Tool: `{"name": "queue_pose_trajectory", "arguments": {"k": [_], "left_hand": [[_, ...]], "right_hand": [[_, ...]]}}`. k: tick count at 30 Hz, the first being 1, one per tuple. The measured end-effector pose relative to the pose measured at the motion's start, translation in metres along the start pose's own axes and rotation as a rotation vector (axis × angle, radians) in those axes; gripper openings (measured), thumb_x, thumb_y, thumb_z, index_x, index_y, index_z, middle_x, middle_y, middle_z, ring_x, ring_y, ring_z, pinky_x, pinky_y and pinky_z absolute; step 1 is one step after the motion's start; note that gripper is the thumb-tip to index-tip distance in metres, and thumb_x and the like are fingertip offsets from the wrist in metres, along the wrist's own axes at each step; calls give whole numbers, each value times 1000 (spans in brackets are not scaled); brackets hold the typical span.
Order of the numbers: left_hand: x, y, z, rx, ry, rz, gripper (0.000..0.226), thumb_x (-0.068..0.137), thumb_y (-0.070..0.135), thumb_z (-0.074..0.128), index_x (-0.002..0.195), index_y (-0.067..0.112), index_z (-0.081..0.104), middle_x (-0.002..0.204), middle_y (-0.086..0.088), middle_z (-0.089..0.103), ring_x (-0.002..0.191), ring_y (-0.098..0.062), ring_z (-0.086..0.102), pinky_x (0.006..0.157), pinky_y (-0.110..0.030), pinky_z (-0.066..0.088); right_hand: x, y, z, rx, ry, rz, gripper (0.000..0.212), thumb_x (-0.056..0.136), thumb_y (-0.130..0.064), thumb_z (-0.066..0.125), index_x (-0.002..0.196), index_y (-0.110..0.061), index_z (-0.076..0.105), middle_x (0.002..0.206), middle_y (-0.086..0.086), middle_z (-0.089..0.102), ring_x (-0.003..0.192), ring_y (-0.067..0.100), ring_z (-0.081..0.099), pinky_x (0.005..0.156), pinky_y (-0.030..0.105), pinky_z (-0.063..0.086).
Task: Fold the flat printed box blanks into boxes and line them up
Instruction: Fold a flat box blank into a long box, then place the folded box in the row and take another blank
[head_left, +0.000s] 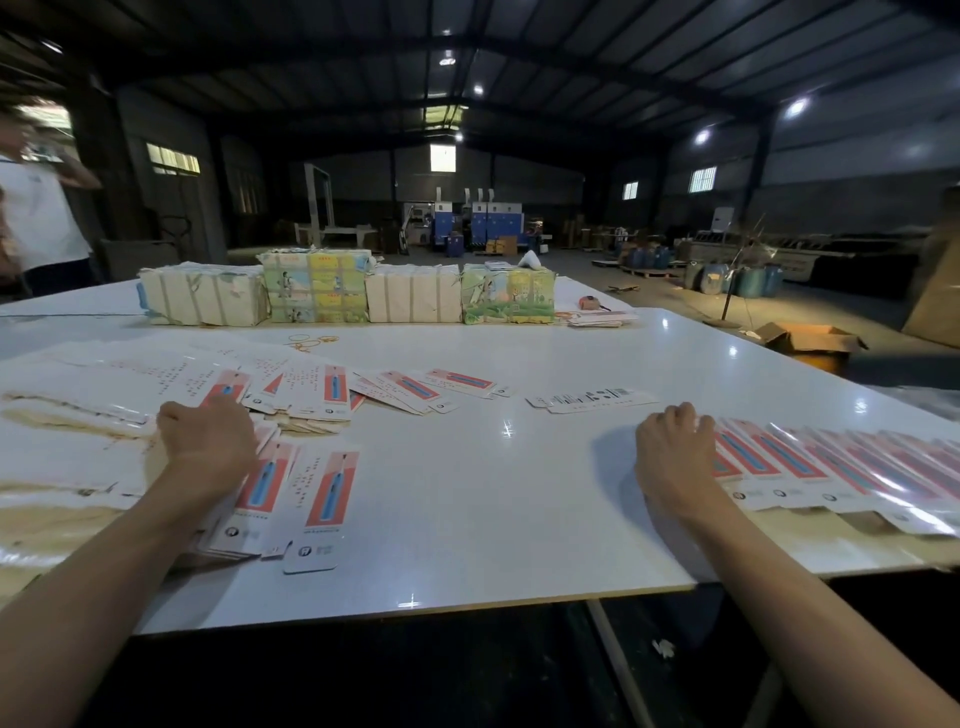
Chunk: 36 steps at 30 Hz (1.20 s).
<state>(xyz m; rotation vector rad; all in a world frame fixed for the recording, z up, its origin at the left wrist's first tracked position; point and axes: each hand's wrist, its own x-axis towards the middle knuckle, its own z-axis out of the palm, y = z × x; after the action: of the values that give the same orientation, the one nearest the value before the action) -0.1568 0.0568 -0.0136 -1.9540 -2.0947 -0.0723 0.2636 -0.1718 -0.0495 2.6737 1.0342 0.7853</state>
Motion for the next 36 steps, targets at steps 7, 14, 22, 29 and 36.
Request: {"name": "queue_pose_trajectory", "arguments": {"k": [7, 14, 22, 29, 36], "left_hand": [[4, 2, -9, -129, -6, -25, 50, 103, 31, 62, 143, 3, 50, 139, -23, 53, 125, -39, 52, 108, -47, 48], [10, -1, -5, -287, -76, 37, 74, 95, 31, 76, 151, 4, 37, 152, -29, 33, 144, -48, 28, 115, -57, 37], [15, -3, -17, -708, -62, 95, 33, 102, 22, 64, 125, -1, 58, 100, -17, 67, 79, -28, 64, 65, -38, 49], [-13, 27, -47, -1291, -197, 209, 13, 104, 17, 64, 106, 4, 65, 105, -17, 75, 79, -27, 79, 67, -39, 66], [-70, 78, -44, -1490, -742, 474, 17, 100, 4, 67, 115, 10, 65, 108, -9, 80, 91, -27, 80, 72, -34, 66]], "right_hand": [[7, -85, -43, 370, 121, -270, 31, 100, -18, 50, 128, -9, 60, 135, 12, 58, 134, 33, 45, 105, 45, 36], [-8, -142, -43, 478, 147, -445, 23, 100, -18, 45, 117, -11, 59, 125, 9, 61, 123, 32, 50, 97, 41, 35], [-7, -134, -30, 558, 117, -478, 18, 99, -18, 46, 106, -11, 60, 115, 7, 63, 116, 31, 52, 91, 40, 37], [-8, -138, -38, 1198, 126, -387, 17, 106, -28, 51, 113, -20, 64, 102, -5, 69, 99, 18, 60, 80, 30, 48], [4, -135, -46, 2136, -437, -56, 46, 104, -39, 65, 141, -27, 40, 98, 5, 80, 90, 15, 77, 89, 37, 62]]}}
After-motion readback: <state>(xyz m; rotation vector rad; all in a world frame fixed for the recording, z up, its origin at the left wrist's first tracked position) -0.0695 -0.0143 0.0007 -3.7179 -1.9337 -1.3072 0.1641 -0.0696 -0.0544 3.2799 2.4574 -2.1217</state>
